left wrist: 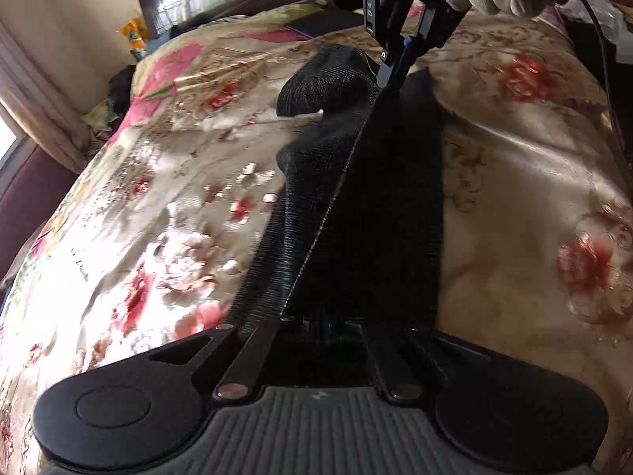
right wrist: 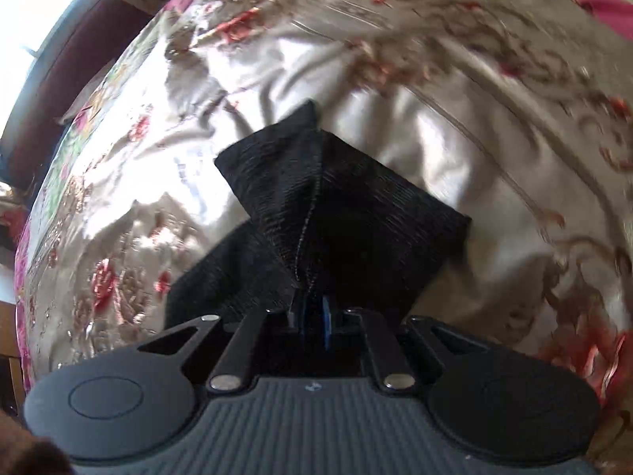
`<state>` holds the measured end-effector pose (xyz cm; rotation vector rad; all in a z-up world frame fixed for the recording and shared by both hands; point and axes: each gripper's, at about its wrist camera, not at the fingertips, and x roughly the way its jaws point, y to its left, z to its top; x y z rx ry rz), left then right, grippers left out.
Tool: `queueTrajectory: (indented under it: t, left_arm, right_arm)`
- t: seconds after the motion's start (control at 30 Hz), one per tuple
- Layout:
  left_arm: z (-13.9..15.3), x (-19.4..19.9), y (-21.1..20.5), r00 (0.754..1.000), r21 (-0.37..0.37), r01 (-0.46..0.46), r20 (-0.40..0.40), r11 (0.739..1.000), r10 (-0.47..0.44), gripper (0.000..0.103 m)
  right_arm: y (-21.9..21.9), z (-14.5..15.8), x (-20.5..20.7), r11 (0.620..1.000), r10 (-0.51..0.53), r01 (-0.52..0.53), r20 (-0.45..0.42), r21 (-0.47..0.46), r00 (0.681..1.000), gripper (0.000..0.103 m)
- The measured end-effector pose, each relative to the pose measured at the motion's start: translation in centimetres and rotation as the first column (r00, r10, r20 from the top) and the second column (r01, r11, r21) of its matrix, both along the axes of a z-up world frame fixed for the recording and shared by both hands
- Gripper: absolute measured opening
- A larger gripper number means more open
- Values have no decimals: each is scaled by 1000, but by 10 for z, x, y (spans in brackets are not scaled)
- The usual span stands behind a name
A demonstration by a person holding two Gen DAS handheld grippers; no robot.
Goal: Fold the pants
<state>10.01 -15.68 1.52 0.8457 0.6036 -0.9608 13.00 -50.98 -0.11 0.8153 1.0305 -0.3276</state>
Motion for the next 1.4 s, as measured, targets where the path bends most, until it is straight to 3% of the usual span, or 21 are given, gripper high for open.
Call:
queueTrajectory:
  t: [0.13, 0.27, 0.33, 0.4, 0.43, 0.5, 0.57, 0.67, 0.77, 0.83, 1.1, 1.17, 1.33, 1.4]
  left_arm:
    - [-13, -20, -13, 997, 66, 72, 19, 995, -73, 21]
    - [-16, -26, -18, 990, 97, 117, 73, 988, -125, 21]
    - [-19, -24, -21, 987, 109, 126, 86, 986, -136, 22]
    - [-24, -22, -25, 987, 118, 118, 95, 986, -130, 22]
    - [-26, -21, -27, 986, 123, 114, 106, 986, -127, 22]
    - [-33, -19, -31, 984, 138, 100, 132, 985, -118, 22]
    - [-31, -17, -28, 984, 142, 98, 132, 985, -117, 22]
    - [-21, -20, -14, 978, 145, 124, 146, 982, -146, 21]
    - [-29, -24, -2, 976, 204, 155, 117, 967, -181, 21]
    - [-38, -28, 2, 970, 238, 177, 121, 955, -210, 19]
    - [-40, -29, 0, 970, 236, 171, 132, 957, -205, 19]
    - [-39, -28, 3, 971, 238, 167, 127, 957, -201, 19]
    - [-34, -26, 12, 977, 249, 146, 114, 958, -178, 19]
    - [-35, -29, 16, 975, 262, 155, 116, 953, -190, 19]
  right_arm:
    - [-4, -15, -12, 999, -41, 41, 39, -8, 998, 17]
    - [-17, -14, -15, 994, -105, 103, 113, 23, 988, 33]
    - [-24, -23, -15, 988, -149, 142, 135, 65, 980, 35]
    - [-27, -33, -13, 981, -180, 167, 144, 100, 973, 25]
    - [-27, -36, -12, 978, -196, 182, 149, 103, 969, 5]
    - [-27, -34, -12, 970, -225, 207, 153, 124, 962, 5]
    - [-24, -18, -21, 968, -237, 210, 212, 140, 948, 4]
    - [-15, 8, -39, 975, -219, 204, 264, 84, 939, 4]
    - [-12, -10, -43, 981, -194, 190, 173, 37, 966, 5]
    - [-15, -30, -41, 977, -208, 201, 128, 68, 970, 9]
    - [-26, -30, -47, 950, -306, 288, 166, 123, 937, 15]
    - [-21, -18, -41, 961, -275, 263, 183, 83, 944, 5]
    - [11, 8, -19, 992, -127, 124, 273, 26, 954, 4]
    - [10, -2, -13, 992, -120, 128, 231, -21, 966, 4]
